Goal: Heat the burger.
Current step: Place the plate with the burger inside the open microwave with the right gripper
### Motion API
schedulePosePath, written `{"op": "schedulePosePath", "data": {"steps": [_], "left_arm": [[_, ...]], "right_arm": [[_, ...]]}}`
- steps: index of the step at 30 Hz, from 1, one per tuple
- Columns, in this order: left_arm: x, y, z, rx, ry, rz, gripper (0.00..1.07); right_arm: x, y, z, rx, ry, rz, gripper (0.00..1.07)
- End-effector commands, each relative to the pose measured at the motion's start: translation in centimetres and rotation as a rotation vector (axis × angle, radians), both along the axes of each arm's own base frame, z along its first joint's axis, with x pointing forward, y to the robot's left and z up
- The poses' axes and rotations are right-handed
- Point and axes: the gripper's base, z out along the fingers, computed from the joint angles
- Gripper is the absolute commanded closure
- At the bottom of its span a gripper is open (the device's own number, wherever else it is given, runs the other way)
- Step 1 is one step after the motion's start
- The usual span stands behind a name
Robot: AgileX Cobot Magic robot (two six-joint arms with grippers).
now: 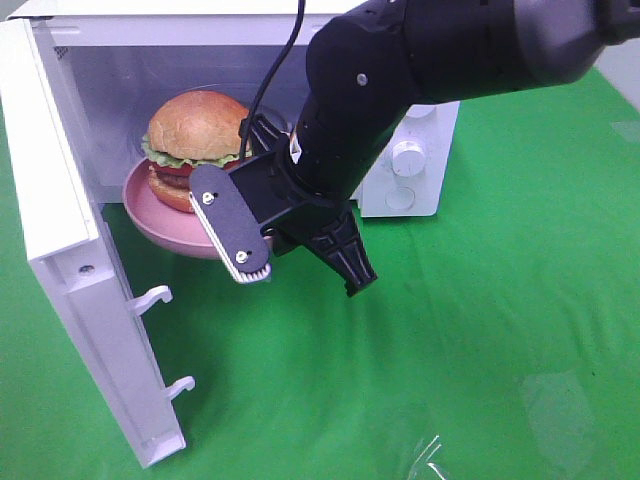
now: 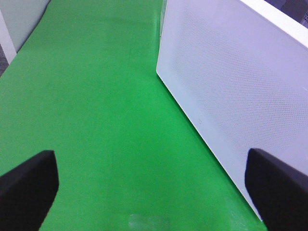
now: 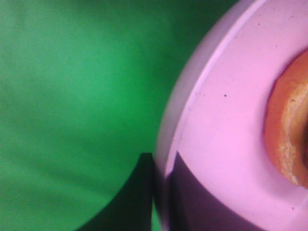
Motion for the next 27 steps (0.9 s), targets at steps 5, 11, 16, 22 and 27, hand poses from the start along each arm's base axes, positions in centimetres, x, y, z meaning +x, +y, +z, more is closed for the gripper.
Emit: {"op": "schedulePosePath", "data": {"steps": [5, 11, 16, 22, 27], "left_arm": [[-0.2, -0.1, 0.0, -0.006, -0.019, -0.005, 0.09], [-0.2, -0.1, 0.0, -0.006, -0.019, -0.005, 0.09], [-0.2, -0.1, 0.0, -0.006, -0.019, -0.005, 0.09], [-0.2, -0.1, 0.0, -0.006, -0.019, -0.005, 0.09], [-0.2, -0.1, 0.0, -0.006, -0.019, -0.005, 0.09]], "right_arm": [[1.8, 1.6, 1.0, 0.088, -0.051, -0.042, 1.07], [3.5, 2.9, 0.5, 0.088, -0.060, -0.092, 1.07], [4.4, 3.6, 0.3, 0.100, -0.072, -0.127, 1.07], [6.0, 4.3, 0.5, 0.126, -0.096, -0.155, 1.07], [7.0, 4.4, 0.2, 0.131, -0.104, -0.186, 1.07]]}}
